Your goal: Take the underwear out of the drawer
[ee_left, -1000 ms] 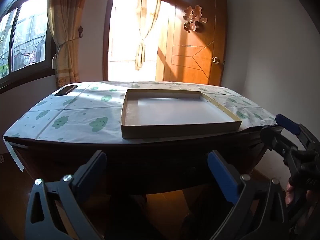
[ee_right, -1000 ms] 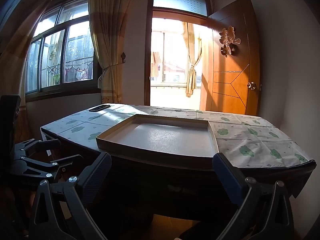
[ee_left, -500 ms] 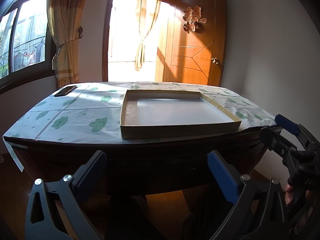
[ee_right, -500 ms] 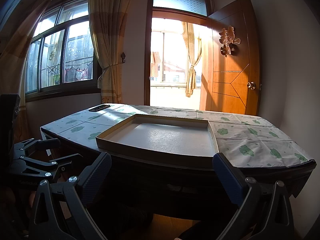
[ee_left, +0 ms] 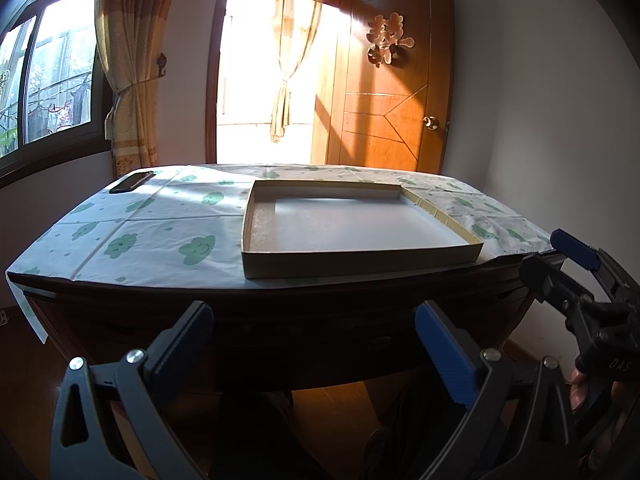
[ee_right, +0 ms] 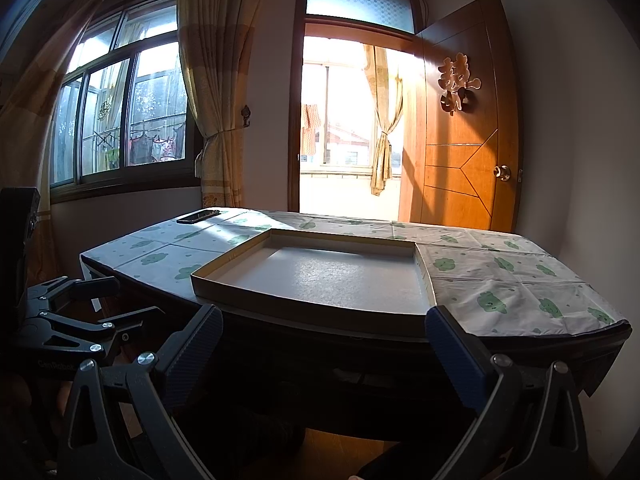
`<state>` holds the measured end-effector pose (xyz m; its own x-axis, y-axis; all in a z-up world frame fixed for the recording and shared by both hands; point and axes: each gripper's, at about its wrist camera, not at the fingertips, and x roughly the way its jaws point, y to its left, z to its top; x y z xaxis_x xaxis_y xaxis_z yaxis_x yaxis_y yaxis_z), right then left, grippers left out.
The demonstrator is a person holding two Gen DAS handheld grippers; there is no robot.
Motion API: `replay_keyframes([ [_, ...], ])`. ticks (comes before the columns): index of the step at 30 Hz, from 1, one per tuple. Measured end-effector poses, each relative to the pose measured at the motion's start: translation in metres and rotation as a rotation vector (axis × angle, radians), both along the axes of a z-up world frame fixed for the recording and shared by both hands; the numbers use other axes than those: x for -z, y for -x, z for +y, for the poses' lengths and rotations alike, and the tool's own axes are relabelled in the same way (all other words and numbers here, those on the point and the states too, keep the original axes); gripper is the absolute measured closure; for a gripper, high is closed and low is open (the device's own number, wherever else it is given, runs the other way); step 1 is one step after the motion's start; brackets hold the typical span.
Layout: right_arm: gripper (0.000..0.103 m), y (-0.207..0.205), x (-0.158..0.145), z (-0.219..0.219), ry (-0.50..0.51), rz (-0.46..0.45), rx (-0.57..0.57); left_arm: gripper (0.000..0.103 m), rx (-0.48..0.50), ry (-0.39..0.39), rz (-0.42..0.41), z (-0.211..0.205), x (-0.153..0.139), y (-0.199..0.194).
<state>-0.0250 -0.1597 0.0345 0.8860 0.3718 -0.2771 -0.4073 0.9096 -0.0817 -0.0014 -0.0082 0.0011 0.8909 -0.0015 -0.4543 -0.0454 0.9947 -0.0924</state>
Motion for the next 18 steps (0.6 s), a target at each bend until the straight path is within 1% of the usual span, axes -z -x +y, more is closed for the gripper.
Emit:
replay_keyframes([
  [18,0.000,0.0025,-0.0011,-0.0002,0.007,-0.001,0.002,0.000,0.001,0.001,-0.001,0.0010,0.0000,0.0006],
])
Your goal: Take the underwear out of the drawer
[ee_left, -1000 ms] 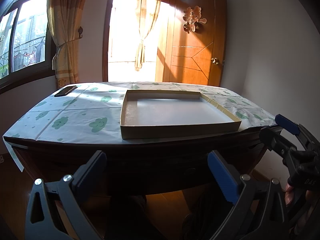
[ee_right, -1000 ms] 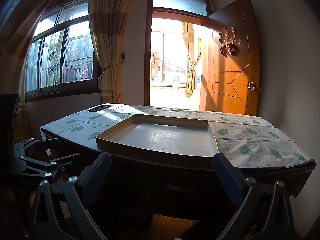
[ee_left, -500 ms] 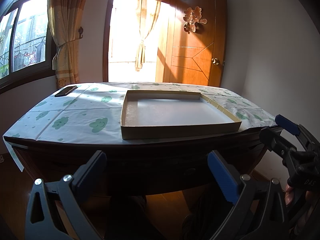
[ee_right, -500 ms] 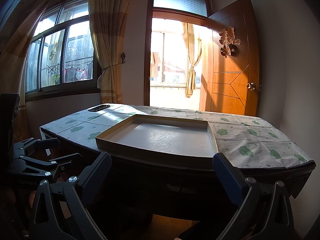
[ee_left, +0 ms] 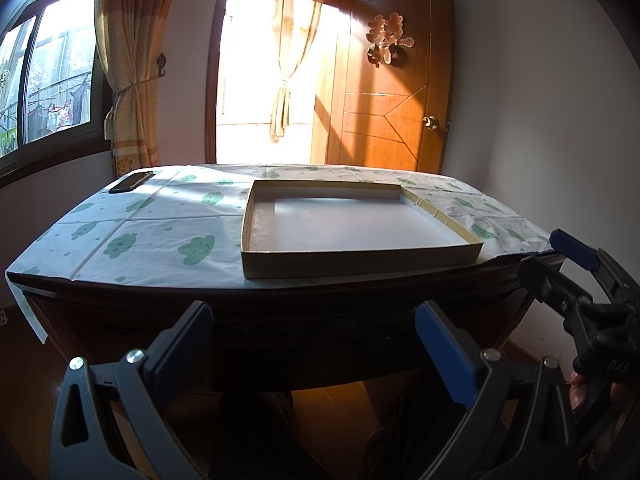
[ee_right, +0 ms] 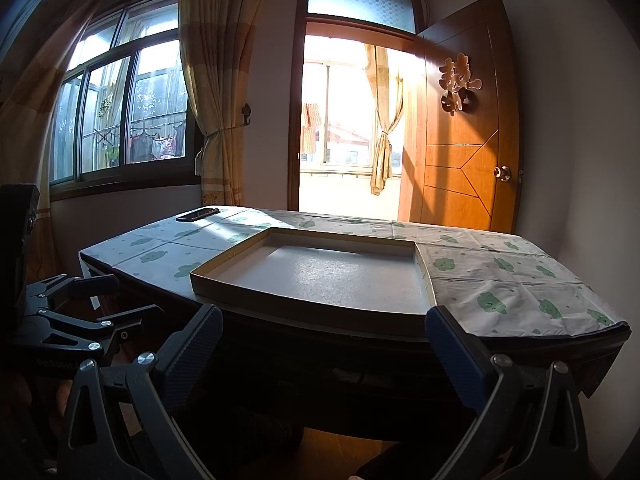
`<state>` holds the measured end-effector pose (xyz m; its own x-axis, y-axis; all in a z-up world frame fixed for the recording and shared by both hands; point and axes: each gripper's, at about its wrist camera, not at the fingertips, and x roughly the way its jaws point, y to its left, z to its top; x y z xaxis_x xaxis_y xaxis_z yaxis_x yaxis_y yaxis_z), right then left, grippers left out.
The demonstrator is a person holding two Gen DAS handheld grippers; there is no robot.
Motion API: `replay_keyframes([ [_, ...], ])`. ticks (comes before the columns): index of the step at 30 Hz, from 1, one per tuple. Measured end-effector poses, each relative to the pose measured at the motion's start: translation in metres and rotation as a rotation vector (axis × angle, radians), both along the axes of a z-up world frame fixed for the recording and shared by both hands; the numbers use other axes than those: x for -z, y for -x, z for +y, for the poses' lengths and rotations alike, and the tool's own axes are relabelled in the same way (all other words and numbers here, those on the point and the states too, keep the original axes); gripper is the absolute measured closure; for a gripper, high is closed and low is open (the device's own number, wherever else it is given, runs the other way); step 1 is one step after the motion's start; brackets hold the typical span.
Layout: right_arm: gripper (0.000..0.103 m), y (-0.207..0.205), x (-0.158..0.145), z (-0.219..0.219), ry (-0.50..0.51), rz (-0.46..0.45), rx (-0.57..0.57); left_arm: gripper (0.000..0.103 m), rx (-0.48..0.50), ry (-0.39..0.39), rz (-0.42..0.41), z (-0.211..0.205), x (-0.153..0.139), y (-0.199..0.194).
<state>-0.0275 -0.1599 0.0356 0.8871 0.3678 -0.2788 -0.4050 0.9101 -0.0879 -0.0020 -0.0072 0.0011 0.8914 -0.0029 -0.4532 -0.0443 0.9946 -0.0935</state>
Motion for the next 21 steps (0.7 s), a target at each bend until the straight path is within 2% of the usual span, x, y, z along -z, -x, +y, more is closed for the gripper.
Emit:
replay_keyframes([
  [21,0.000,0.0014,0.0039,-0.0010,0.011,-0.027,0.005,0.000,0.000,-0.001,0.007,-0.0032,0.0018,-0.0028],
])
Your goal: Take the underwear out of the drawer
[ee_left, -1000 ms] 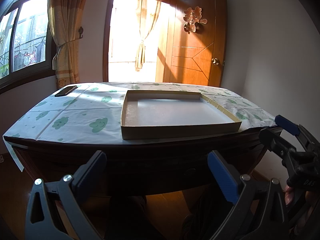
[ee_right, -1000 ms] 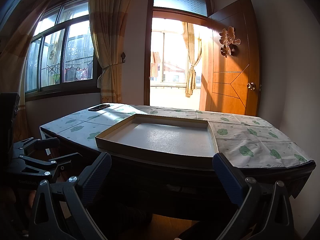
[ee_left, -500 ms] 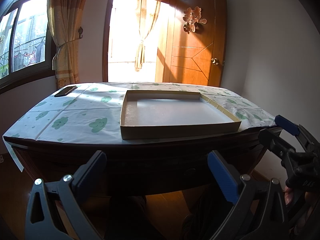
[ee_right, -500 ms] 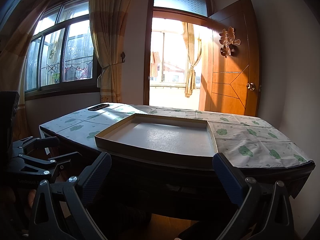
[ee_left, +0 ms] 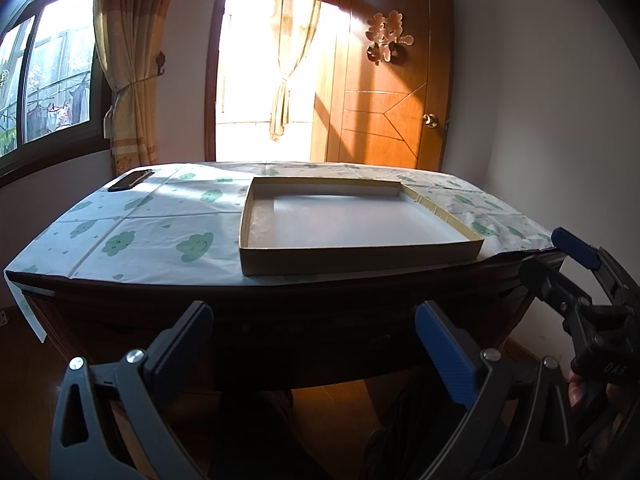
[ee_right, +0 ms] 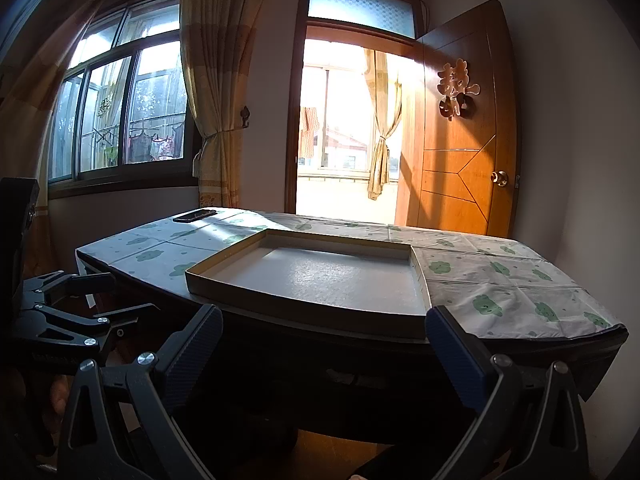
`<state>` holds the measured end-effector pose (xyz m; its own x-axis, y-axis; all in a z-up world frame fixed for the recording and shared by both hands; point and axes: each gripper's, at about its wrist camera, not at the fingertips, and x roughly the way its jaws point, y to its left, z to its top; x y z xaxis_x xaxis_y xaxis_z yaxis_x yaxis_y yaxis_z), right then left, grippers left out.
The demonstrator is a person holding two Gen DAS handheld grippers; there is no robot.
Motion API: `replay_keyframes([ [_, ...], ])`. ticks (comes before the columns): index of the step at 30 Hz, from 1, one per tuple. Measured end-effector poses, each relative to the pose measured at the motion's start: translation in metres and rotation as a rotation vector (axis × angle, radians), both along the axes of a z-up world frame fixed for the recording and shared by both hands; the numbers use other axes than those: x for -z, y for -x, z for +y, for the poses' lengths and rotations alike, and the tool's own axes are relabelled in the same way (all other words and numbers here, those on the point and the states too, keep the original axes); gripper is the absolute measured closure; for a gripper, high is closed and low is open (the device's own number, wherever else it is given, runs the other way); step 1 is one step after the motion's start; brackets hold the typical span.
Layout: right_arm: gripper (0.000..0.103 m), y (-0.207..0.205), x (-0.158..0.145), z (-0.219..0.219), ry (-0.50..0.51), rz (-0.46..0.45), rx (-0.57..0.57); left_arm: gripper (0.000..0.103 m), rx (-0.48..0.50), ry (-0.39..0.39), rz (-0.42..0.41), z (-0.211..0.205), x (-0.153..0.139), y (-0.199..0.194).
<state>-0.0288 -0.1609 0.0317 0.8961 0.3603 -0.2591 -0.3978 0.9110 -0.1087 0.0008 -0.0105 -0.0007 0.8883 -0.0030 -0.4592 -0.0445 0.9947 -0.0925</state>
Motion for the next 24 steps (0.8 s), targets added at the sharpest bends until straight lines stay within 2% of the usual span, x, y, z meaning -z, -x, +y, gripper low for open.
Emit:
replay_keyframes([
  [12,0.000,0.000,0.015,-0.007,0.004,-0.106,-0.072,0.000,0.004,0.010,0.010,0.001,0.010,-0.006],
  [24,0.000,-0.018,0.062,-0.011,0.053,-0.353,-0.144,0.000,0.005,0.020,0.001,0.001,0.013,-0.004],
])
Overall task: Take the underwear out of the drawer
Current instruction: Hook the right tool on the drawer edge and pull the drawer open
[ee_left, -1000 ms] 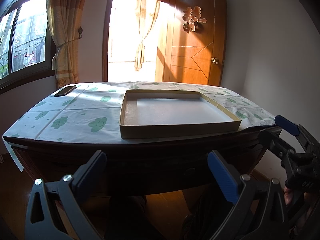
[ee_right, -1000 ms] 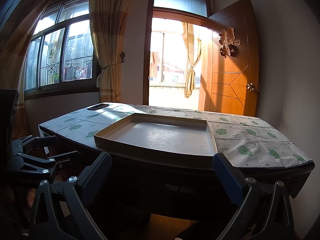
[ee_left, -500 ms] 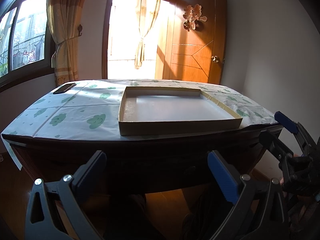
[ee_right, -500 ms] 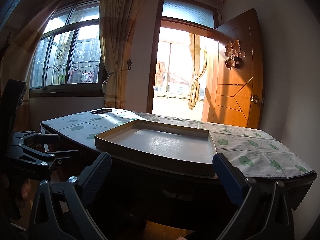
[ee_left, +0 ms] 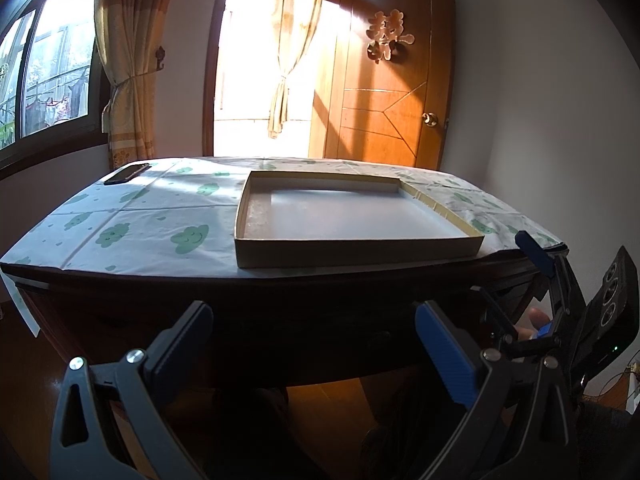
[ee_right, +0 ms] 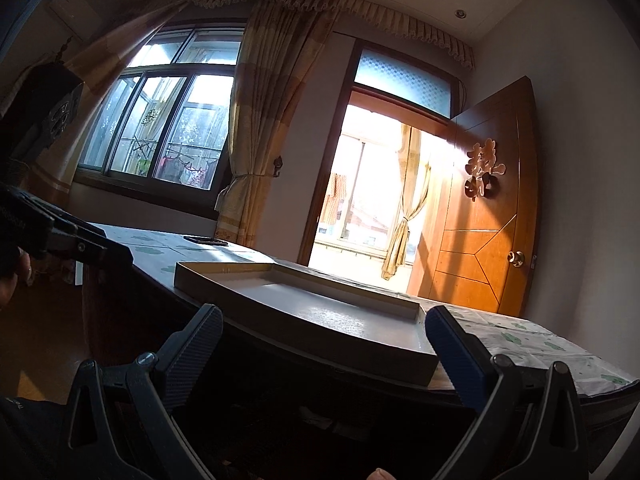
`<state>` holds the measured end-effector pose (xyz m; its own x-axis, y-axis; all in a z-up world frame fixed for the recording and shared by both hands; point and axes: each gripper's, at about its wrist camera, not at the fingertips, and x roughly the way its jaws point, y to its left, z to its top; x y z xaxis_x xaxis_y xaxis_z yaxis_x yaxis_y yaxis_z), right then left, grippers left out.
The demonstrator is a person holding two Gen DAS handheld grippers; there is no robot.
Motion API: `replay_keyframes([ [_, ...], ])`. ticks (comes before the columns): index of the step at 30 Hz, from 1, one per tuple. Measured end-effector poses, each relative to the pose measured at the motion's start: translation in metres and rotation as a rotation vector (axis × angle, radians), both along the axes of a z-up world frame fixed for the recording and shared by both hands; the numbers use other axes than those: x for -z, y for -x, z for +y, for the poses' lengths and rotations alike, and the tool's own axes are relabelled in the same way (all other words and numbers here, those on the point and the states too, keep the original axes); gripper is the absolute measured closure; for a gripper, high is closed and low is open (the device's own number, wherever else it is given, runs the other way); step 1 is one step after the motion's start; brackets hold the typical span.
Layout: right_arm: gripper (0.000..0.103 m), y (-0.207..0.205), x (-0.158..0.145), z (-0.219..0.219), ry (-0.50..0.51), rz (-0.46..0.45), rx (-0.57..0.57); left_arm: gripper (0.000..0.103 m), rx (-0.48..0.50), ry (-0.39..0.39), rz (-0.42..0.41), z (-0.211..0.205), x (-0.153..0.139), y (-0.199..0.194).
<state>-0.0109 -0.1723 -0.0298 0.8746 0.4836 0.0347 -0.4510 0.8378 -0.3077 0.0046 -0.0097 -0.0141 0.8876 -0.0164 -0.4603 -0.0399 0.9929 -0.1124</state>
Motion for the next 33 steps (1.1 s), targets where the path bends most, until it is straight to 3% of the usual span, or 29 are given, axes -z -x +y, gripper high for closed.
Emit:
replay_keyframes([
  [13,0.000,-0.049,0.032,0.002,0.071,-0.029,-0.062,0.000,-0.027,-0.005,0.014,0.000,0.007,0.000],
  [33,0.001,-0.073,0.048,0.005,0.189,-0.066,-0.086,0.000,-0.024,-0.032,0.037,-0.017,0.006,-0.005],
])
